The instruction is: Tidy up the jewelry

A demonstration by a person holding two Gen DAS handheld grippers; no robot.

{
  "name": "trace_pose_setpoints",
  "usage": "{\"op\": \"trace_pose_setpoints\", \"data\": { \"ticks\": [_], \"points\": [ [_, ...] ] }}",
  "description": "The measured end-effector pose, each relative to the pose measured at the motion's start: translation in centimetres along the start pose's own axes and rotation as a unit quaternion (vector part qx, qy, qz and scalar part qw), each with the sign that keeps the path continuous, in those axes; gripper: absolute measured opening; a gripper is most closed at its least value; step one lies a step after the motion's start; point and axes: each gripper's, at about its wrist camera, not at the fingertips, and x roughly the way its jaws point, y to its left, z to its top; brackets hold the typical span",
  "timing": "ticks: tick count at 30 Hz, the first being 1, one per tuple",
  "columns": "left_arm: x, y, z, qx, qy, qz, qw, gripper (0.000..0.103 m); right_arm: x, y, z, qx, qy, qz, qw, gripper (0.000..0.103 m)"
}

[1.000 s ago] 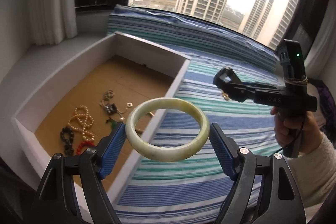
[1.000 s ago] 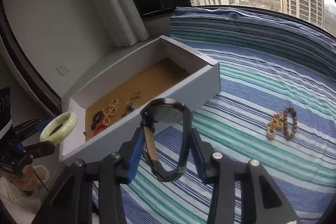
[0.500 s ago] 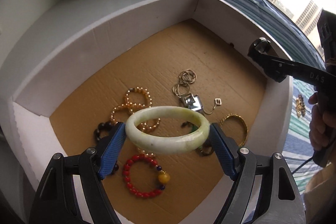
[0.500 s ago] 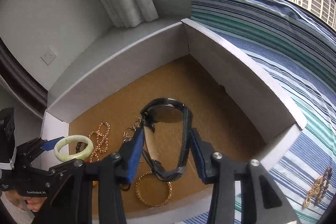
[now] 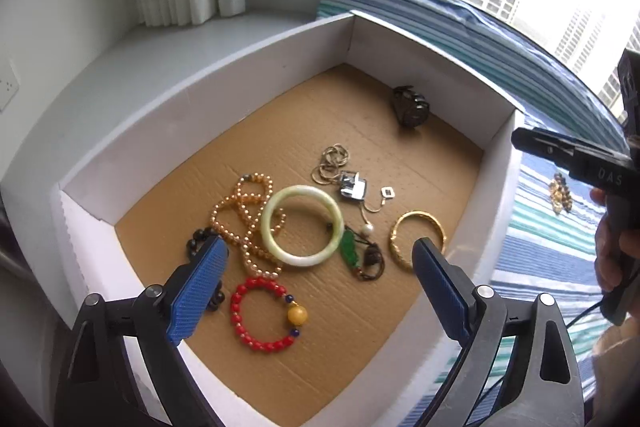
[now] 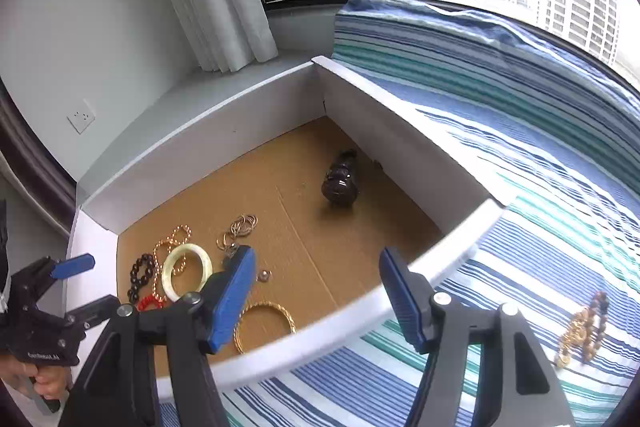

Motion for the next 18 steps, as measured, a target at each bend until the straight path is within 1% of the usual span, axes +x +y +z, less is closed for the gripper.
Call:
{"op": "trace_pose_setpoints", "data": {
  "ticks": [1, 2, 4, 7, 12, 15, 18],
  "points": [
    [-0.7, -0.9, -0.4, 0.006, -0.008, -0.003, 1.0000, 0.095, -1.2, -0.1, -0.9, -0.004, -0.005, -0.004, 1.000, 0.070],
    [-1.3, -1.5, -0.8, 0.011, -0.015, -0.006, 0.9998, 0.096, -2.4, -0.3, -1.8, -0.005, -0.009, -0.009, 1.000, 0.075],
    [-1.9, -3.6, -1.0, 0.020, -0.029, -0.009, 0.9994, 0.099, -4.7, -0.7, -3.8, -0.003, -0.016, -0.018, 1.000, 0.078],
    [-3.2, -6.0, -2.3, 0.030, -0.042, -0.023, 0.9984, 0.100, -8.0, -1.7, -7.6, 0.001, -0.015, -0.048, 0.999, 0.078],
    [-4.6, -10.2, -4.3, 0.055, -0.055, -0.041, 0.9961, 0.100, -12.6, -4.3, -14.5, 0.016, 0.004, -0.110, 0.994, 0.078],
    [-5.2, -12.4, -5.2, 0.069, -0.058, -0.051, 0.9946, 0.100, -14.8, -6.2, -17.9, 0.044, 0.013, -0.148, 0.988, 0.079],
    [-5.4, -14.0, -5.7, 0.083, -0.060, -0.054, 0.9933, 0.100, -16.7, -7.7, -20.6, 0.067, 0.015, -0.178, 0.982, 0.078]
  ]
}}
